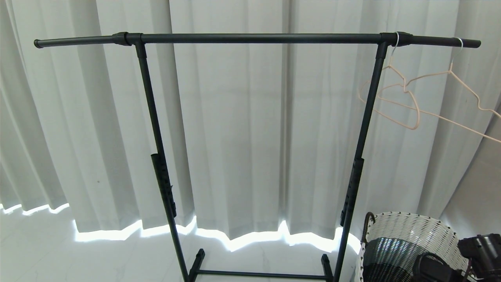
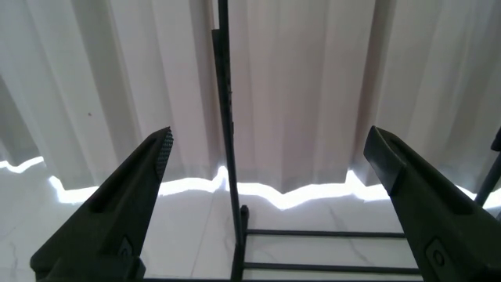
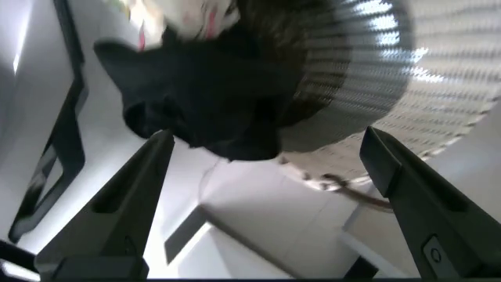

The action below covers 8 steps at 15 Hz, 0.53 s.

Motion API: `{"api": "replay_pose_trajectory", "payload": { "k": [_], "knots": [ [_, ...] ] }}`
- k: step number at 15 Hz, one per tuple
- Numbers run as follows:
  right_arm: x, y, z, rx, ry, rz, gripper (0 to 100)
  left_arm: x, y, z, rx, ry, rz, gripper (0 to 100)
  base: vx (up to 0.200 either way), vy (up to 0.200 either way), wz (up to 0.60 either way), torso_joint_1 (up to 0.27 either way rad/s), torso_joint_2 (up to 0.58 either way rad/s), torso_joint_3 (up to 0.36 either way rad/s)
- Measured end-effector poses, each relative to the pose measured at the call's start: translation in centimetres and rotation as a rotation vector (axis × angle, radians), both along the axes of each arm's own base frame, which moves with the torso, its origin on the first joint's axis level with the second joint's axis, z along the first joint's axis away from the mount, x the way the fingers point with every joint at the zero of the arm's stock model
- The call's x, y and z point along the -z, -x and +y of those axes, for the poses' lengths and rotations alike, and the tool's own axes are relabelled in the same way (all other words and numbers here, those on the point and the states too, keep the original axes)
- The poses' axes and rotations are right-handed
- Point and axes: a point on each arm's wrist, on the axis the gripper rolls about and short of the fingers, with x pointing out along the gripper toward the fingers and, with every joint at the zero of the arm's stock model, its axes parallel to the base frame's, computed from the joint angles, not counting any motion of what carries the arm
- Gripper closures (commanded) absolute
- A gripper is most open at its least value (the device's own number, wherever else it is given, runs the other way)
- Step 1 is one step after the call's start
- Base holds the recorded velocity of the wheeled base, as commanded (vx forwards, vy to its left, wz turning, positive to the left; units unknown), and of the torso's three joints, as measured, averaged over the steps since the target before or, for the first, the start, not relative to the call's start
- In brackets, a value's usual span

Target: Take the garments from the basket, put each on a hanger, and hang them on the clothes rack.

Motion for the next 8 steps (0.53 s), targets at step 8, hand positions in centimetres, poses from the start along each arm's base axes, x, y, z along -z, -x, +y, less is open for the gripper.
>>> {"api": "replay_pose_trajectory", "payload": {
  "k": [8],
  "knots": [
    [2.4, -2.1, 0.1, 0.015, 0.031, 0.078, 0, 0.0, 0.0, 0.0, 0.000, -0.001, 0.000, 0, 0.000, 0.000, 0.00, 0.000, 0.00, 0.000]
  ]
}}
